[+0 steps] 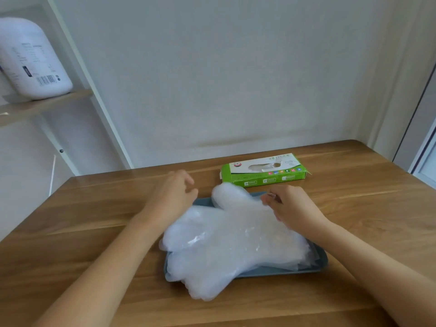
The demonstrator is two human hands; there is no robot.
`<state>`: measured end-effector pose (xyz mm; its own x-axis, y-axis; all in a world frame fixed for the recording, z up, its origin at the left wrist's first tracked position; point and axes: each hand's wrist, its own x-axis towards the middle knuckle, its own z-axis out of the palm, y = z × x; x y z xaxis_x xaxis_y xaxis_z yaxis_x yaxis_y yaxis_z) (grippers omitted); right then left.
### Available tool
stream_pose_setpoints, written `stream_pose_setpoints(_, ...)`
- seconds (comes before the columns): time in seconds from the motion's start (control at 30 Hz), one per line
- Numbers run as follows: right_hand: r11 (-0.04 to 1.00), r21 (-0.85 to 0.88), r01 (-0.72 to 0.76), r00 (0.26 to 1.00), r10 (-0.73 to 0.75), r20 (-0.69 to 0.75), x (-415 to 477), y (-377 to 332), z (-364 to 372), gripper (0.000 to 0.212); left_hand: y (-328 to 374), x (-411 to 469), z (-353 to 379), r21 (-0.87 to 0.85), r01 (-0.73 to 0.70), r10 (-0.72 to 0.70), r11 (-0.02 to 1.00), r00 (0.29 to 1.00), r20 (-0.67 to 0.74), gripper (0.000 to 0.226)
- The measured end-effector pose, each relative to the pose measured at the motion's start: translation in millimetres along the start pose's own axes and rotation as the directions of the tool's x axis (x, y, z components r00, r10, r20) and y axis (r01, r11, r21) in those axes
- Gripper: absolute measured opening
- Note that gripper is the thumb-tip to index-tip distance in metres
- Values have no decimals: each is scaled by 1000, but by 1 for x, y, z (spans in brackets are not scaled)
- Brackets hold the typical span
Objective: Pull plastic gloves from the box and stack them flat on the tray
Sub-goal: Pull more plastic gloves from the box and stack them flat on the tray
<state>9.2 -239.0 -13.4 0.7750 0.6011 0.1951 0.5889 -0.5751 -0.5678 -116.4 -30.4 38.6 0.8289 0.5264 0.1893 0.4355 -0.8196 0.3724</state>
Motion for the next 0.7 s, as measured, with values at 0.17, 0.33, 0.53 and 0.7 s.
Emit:
stream_pose_setpoints(0.17, 999, 44, -31, 999, 30, 15, -1, 2, 4, 23, 42, -41, 35, -107, -351, 352, 930, 936, -15, 17)
stream_pose_setpoints(0.33, 998, -65, 6, 997, -11, -77, -3, 6, 2, 14, 36, -49, 70, -8, -387, 368, 922, 869, 330, 59)
stream_pose_setpoints(0.53, 864, -113, 490, 871, -481, 103, -14, -9, -8, 38, 28, -49, 84, 105, -372, 289, 922, 844, 452, 67)
stream_pose_setpoints(0.7, 925, -89, 369, 787, -260, 559, -21, 0, 0, 62, 26, -47, 87, 133, -353, 247, 926, 834, 493, 74)
